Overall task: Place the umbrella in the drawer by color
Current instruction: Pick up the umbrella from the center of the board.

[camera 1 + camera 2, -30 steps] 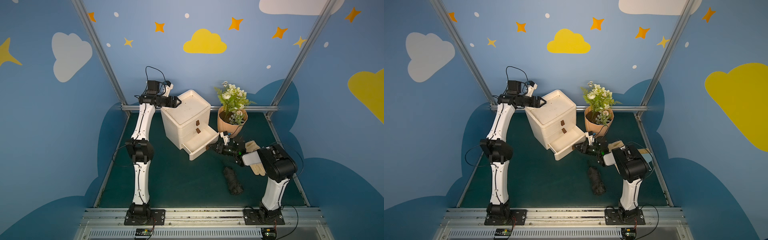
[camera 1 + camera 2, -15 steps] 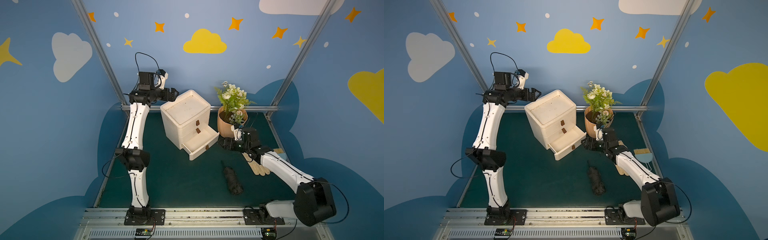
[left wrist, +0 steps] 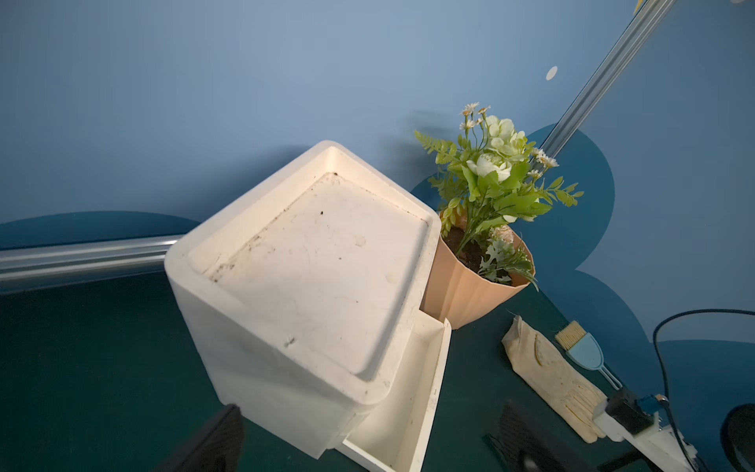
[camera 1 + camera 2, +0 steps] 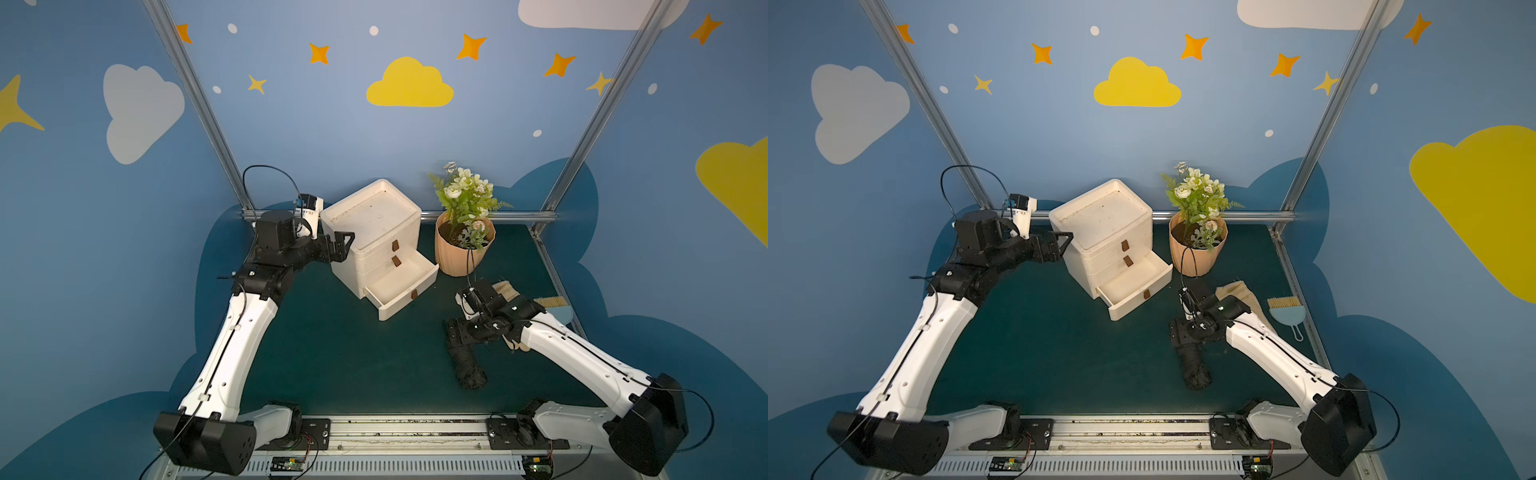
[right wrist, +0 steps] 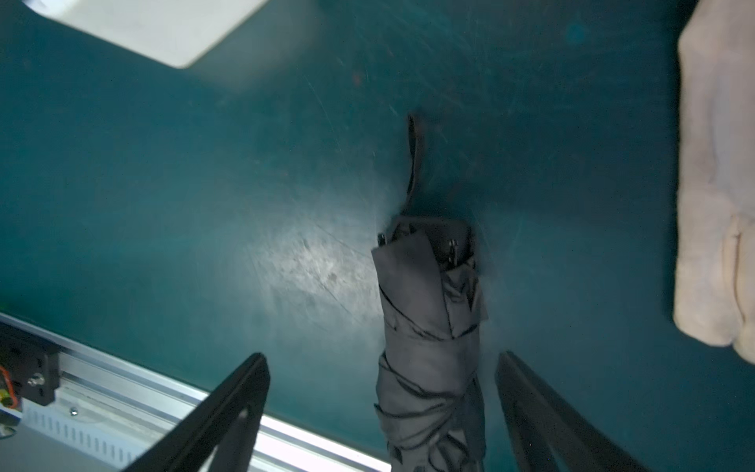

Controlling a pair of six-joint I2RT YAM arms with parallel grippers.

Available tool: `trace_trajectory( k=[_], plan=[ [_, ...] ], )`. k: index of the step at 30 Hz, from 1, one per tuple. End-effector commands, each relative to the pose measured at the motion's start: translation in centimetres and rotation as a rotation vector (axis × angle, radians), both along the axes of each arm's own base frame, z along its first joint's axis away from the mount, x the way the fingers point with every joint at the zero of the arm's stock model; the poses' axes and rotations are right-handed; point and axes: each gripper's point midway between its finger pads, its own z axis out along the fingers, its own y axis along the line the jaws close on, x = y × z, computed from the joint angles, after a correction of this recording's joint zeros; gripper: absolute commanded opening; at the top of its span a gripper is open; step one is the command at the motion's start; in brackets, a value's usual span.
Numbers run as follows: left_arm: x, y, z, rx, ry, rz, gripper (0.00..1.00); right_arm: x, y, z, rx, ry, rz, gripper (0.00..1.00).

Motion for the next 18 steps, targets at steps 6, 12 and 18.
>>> trace_trajectory(
  k=[6, 12, 18],
  plan=[
    [-4.5, 1.2, -4.7, -0.107, 0.004, 0.081, 1.0, -3.2, -2.3, -4.8, -0.192, 0.177, -0.009, 0.89],
    [-6.9, 0.2, -7.5, -0.154, 0.035, 0.015, 1.0, -3.2, -2.2, -7.6, -0.264, 0.25, 0.01, 0.86],
    [-7.0, -0.4, -8.1, -0.178, 0.045, -0.012, 1.0, -3.1, -2.1, -9.5, -0.294, 0.279, 0.01, 0.8]
  ],
)
